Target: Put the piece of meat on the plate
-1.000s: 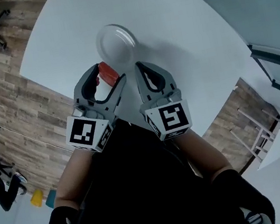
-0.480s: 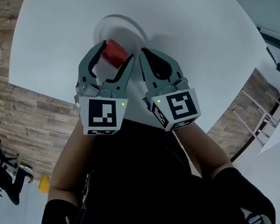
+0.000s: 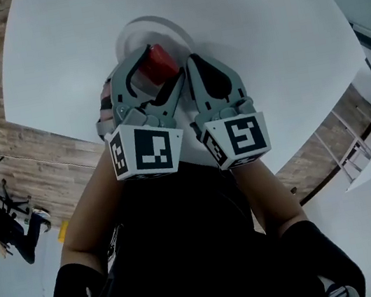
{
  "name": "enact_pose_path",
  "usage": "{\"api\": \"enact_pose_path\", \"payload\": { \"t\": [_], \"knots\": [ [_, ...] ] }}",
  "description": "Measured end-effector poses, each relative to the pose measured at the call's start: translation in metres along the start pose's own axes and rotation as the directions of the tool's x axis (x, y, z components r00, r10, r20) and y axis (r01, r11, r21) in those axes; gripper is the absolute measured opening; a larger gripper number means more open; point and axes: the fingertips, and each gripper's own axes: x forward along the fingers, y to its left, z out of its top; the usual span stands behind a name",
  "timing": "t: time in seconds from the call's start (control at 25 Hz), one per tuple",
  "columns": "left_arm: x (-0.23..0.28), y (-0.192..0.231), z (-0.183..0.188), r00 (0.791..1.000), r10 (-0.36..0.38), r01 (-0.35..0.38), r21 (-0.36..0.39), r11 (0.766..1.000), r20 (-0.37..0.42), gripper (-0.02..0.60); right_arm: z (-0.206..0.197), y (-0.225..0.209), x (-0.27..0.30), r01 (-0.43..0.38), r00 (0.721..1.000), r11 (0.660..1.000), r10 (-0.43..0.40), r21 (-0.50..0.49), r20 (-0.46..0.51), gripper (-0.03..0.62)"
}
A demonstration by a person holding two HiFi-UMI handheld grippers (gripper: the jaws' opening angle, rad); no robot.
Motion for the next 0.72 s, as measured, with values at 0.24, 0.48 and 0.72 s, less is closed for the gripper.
{"api": "enact_pose_path", "payload": {
  "t": [0.24,0.48,0.72],
  "knots": [
    [0.005,-0.008,-0.004,0.999,-0.015,0.016,0.011,1.000,-0.037,0.291,0.000,-0.003,-0.004,0.000,1.000,1.000,0.000,-0.011,-0.001,0.003],
    [0.004,-0.001,-0.013,0.999,-0.019,0.020,0.011,1.000,-0.037,0.291,-0.002,0.001,0.002,0.002,1.000,1.000,-0.002,-0.003,-0.011,0.003],
    [-0.004,-0.006,0.002,1.000,-0.013,0.013,-0.003,1.000,0.006,0.291,0.002,-0.005,-0.012,0.015,1.000,1.000,-0.015,-0.003,0.008,0.003]
  ]
}}
